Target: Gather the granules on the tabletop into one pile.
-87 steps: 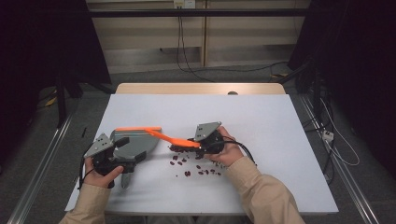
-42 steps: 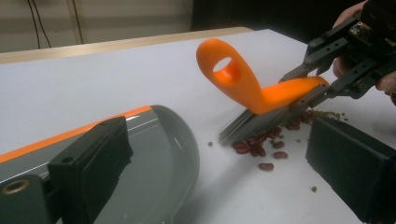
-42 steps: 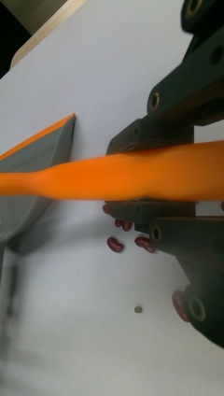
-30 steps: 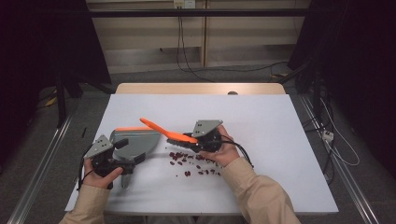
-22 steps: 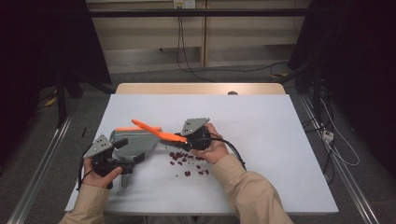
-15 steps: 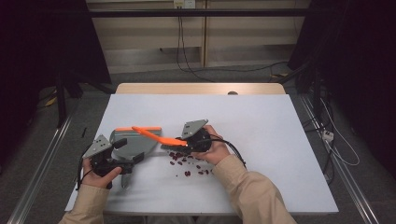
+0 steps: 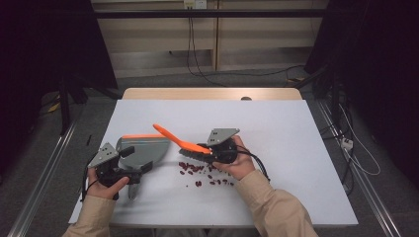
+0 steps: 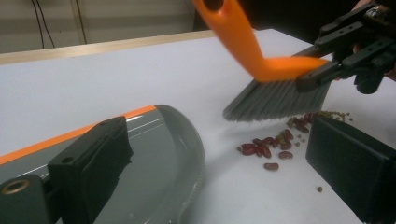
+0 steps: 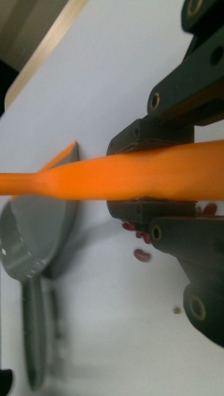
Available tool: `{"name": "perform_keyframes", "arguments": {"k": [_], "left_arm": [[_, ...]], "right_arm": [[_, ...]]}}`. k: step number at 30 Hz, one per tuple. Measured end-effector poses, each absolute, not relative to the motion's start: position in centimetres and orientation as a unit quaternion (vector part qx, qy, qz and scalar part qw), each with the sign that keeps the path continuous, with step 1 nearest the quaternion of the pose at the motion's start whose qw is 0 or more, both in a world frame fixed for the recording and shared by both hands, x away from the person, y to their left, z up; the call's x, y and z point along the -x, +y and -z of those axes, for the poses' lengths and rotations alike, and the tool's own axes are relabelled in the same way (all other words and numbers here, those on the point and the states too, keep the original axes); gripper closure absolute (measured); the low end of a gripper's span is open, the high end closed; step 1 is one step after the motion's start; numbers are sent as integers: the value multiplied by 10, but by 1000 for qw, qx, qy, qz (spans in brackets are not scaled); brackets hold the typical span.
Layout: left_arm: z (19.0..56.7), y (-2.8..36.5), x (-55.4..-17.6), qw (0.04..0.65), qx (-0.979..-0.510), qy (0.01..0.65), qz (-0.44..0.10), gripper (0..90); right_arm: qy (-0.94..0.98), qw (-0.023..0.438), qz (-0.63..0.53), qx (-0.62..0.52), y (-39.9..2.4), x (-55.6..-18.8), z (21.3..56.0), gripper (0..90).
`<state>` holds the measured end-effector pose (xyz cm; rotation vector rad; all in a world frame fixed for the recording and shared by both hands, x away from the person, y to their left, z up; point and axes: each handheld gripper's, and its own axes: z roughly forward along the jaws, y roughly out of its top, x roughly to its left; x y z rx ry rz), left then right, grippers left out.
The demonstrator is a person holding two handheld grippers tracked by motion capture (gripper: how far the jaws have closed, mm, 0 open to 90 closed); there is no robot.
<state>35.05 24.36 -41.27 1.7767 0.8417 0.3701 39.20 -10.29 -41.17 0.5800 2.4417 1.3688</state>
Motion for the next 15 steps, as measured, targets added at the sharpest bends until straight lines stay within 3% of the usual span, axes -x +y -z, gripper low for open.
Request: {"name": "perform_keyframes", "arguments": {"k": [15], "left_arm": [[412,243,-350,541,-748,352,-157,61]], "right_arm": [[749,110,-536,-375,-68,-339,420,713]]}}
